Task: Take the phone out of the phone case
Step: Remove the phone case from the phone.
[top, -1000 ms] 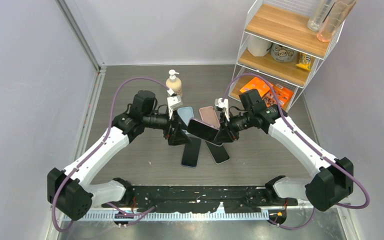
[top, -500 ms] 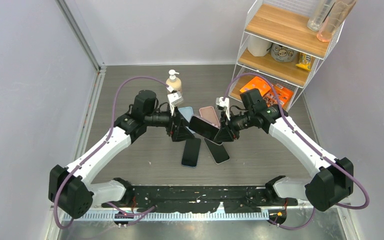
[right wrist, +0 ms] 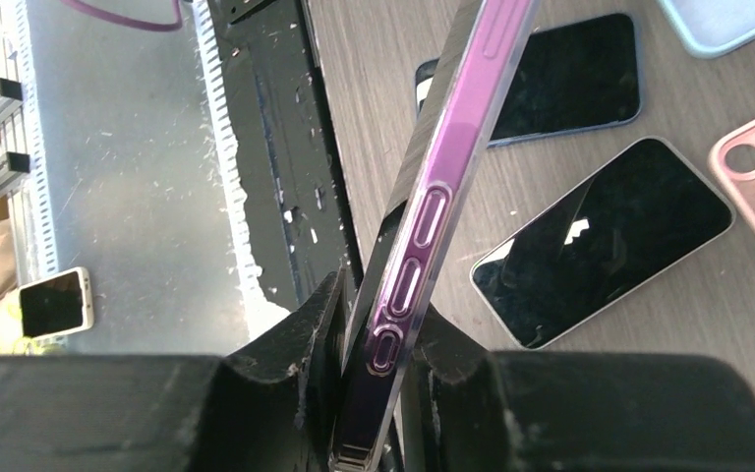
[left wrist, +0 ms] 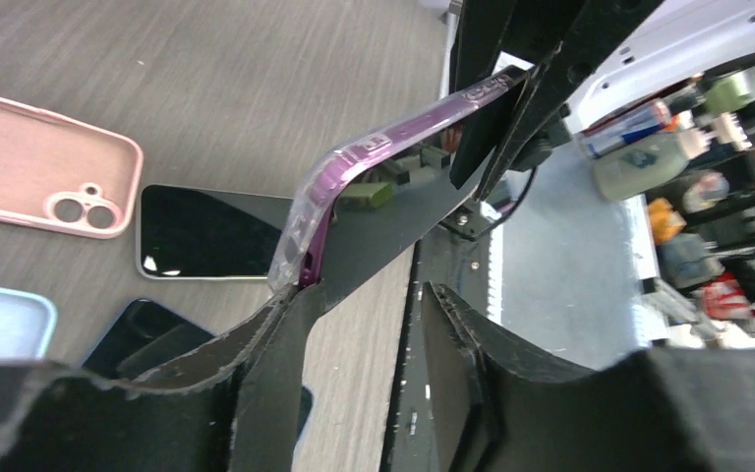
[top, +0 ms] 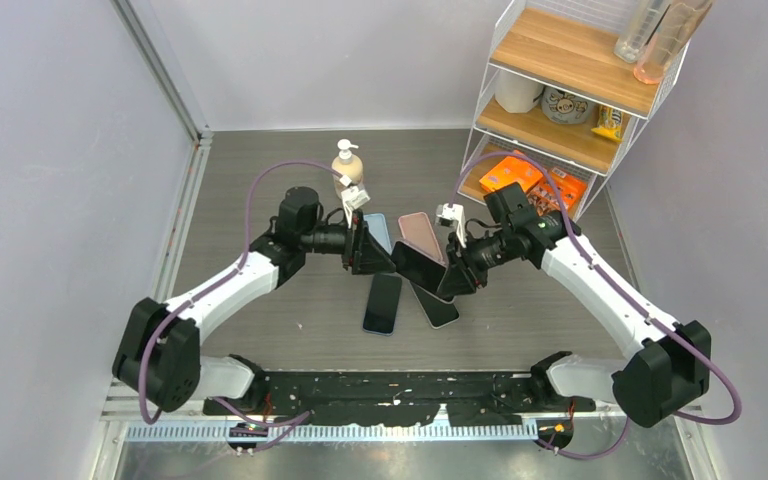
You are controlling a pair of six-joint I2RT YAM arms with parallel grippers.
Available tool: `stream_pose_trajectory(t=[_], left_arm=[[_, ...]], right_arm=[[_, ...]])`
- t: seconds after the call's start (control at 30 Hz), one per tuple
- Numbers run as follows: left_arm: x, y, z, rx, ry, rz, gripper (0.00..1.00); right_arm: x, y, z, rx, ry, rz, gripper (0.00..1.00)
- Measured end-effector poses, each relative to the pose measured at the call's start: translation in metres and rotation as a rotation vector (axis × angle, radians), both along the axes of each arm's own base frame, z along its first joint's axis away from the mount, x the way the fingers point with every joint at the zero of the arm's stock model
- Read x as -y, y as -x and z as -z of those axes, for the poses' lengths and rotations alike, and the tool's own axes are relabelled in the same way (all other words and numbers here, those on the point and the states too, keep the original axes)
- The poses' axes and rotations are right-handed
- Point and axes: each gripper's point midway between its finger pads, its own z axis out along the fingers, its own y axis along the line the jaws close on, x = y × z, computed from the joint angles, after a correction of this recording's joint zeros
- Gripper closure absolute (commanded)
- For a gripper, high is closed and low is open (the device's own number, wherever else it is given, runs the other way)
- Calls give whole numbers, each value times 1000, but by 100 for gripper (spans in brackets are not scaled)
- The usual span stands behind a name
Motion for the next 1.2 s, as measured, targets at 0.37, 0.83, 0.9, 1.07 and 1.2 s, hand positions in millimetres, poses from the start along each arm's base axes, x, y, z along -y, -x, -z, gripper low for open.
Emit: stream_pose_trajectory(t=[0.37, 0.83, 0.9, 1.07, 1.2], left_arm=[[3, 11, -6, -75, 111, 93, 62], [-9, 24, -23, 142, 58, 93, 40], [-7, 21, -21, 161, 35, 78, 38], [-2, 14, -17, 191, -11, 43, 34], [3, 8, -13, 201, -41, 23, 32]], right_arm=[[7, 19, -4, -40, 3, -23, 95], [-4, 22, -9, -62, -82, -97, 95], [-5, 19, -9, -57, -81, -87, 95], [-7, 15, -11, -67, -81, -62, 95], [-7, 14, -10, -76, -76, -47, 95]])
